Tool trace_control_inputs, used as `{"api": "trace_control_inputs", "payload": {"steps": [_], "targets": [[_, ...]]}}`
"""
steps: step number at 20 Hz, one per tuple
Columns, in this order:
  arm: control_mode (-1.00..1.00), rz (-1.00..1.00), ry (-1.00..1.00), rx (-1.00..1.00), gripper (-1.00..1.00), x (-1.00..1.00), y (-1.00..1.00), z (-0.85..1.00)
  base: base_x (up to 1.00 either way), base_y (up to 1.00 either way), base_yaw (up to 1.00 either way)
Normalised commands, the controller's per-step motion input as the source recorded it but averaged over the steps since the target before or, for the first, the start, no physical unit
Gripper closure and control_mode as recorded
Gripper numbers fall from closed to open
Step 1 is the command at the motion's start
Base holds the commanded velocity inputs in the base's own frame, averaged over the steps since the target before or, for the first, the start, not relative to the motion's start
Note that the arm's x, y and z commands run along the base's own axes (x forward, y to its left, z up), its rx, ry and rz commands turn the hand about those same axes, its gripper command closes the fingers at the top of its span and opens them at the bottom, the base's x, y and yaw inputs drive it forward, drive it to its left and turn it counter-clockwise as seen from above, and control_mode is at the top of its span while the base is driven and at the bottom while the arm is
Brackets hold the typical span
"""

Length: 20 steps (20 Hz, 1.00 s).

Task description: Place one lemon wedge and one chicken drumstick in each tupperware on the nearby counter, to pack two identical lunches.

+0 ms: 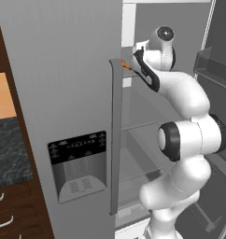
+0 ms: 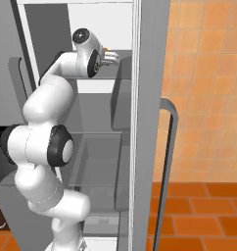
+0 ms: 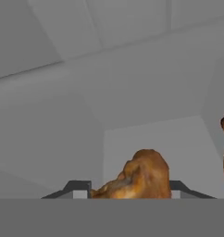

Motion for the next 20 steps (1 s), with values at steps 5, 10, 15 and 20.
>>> {"api": "trace_control_inputs", "payload": {"steps": [5, 10, 15, 20], "targets": [[-1.00, 0.00, 0.00, -0.01, 1.00, -1.00, 0.00, 0.30, 0.00, 0.00, 0.00], [-1.00, 0.02, -0.02, -0.04, 1.00, -1.00, 0.00, 0.14, 0.00, 0.00, 0.00], [-1.00, 0.03, -0.05, -0.06, 1.00, -1.00, 0.01, -0.03, 0.00, 0.00, 0.00], [-1.00, 0.03, -0.14, -0.03, 1.00, -1.00, 0.04, -0.24, 0.00, 0.00, 0.00]]}}
